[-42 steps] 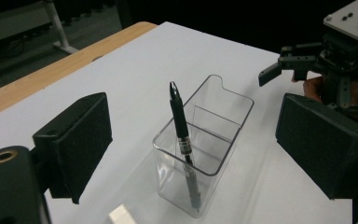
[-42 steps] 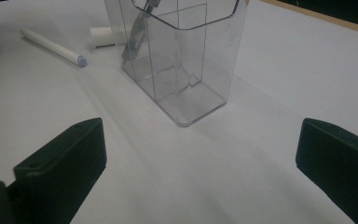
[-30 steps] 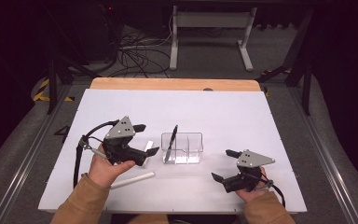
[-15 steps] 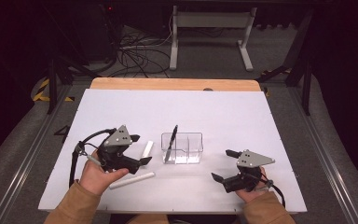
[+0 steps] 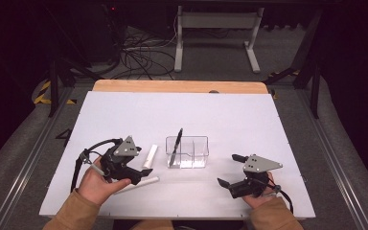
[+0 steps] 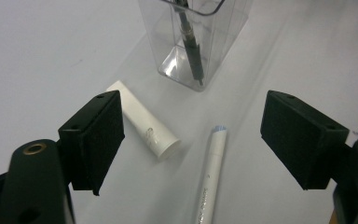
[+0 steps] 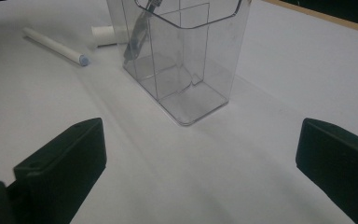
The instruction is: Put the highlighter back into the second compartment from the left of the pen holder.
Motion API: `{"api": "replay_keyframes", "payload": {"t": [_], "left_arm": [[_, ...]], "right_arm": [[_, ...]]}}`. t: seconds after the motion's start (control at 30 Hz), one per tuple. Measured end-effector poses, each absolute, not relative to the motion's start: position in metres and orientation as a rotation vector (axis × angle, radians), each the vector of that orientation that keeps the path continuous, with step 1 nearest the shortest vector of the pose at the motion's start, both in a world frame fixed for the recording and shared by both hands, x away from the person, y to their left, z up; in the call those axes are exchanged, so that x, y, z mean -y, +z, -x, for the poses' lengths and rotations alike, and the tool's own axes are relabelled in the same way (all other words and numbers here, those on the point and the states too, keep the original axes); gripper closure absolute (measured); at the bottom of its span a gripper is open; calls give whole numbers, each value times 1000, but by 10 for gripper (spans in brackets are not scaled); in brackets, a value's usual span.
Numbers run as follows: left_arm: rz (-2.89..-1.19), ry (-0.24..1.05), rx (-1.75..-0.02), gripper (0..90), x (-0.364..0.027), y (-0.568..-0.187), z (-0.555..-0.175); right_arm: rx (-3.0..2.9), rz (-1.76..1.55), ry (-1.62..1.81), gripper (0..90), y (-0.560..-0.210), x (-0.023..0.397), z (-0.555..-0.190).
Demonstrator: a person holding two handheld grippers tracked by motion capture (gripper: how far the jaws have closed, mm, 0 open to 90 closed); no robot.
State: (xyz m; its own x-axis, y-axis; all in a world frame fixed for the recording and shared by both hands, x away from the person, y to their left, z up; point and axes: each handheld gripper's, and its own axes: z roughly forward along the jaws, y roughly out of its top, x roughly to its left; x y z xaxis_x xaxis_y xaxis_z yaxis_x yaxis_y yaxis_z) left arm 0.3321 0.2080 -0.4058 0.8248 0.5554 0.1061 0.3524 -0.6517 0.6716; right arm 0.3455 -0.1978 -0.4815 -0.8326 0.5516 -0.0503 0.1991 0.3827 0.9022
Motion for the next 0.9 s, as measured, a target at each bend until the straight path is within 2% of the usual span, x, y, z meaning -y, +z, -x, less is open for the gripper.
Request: {"api": "replay_keyframes", "payload": {"t": [0.17, 0.57, 0.77, 0.9], "left_arm": [[-2375, 393, -683, 238, -210, -414, -331], [-2574, 349, -695, 287, -203, -433, -333], [-2625, 292, -695, 334, -201, -438, -334], [-2660, 239, -700, 396, -199, -441, -336]], "right_arm": [[-2304, -651, 1433, 19, -482, 197, -346], [-2306, -645, 1432, 19, -482, 197, -346], [-2307, -647, 1435, 19, -482, 197, -345], [-2308, -648, 1436, 19, -482, 197, -346]]}}
